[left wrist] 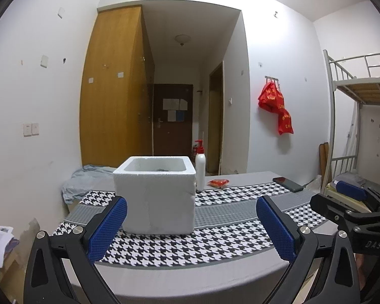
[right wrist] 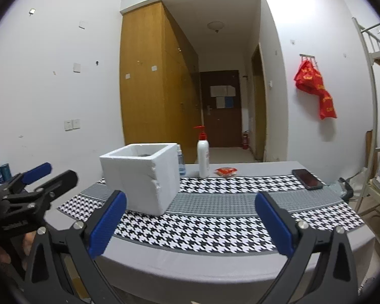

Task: Organize soft objects

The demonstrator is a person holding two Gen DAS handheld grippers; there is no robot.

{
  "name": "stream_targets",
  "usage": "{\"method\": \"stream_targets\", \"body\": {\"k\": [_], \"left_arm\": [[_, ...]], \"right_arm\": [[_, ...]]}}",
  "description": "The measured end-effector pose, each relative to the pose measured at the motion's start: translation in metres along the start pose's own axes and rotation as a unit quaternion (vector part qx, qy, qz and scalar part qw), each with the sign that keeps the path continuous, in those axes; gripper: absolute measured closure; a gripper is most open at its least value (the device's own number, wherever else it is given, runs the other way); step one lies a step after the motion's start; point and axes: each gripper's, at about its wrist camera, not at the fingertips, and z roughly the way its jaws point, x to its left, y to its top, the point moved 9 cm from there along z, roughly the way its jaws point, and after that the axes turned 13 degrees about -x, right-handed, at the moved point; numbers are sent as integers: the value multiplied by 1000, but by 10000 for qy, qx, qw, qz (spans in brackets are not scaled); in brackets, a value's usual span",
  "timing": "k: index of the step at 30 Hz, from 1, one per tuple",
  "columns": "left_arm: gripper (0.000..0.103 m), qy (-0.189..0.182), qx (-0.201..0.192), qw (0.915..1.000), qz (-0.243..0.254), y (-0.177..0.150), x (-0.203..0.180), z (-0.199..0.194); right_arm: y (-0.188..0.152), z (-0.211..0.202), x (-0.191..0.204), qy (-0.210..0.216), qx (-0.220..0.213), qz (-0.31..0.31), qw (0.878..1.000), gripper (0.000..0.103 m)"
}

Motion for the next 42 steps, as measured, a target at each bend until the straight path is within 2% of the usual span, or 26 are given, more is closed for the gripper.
{"method": "stream_targets", "body": {"k": [4,16,30,42], "left_arm": [[1,-34,42,10000,25,-5,-2,-6],[1,-24,-37,10000,43,-5,-5,-21],[1,20,-51,10000,21,-17,-1,-31],[1,34,68,9999,87,-18,-8,-36]], "right_arm": [[-8,-6,2,-73,64,-19,10000,0],[-10,-27,8,102,-11,-48,9999,0],[-32,-26,6,161,117,52,9998,0],[-28,-33,13,145,129,-42,9998,0]]}}
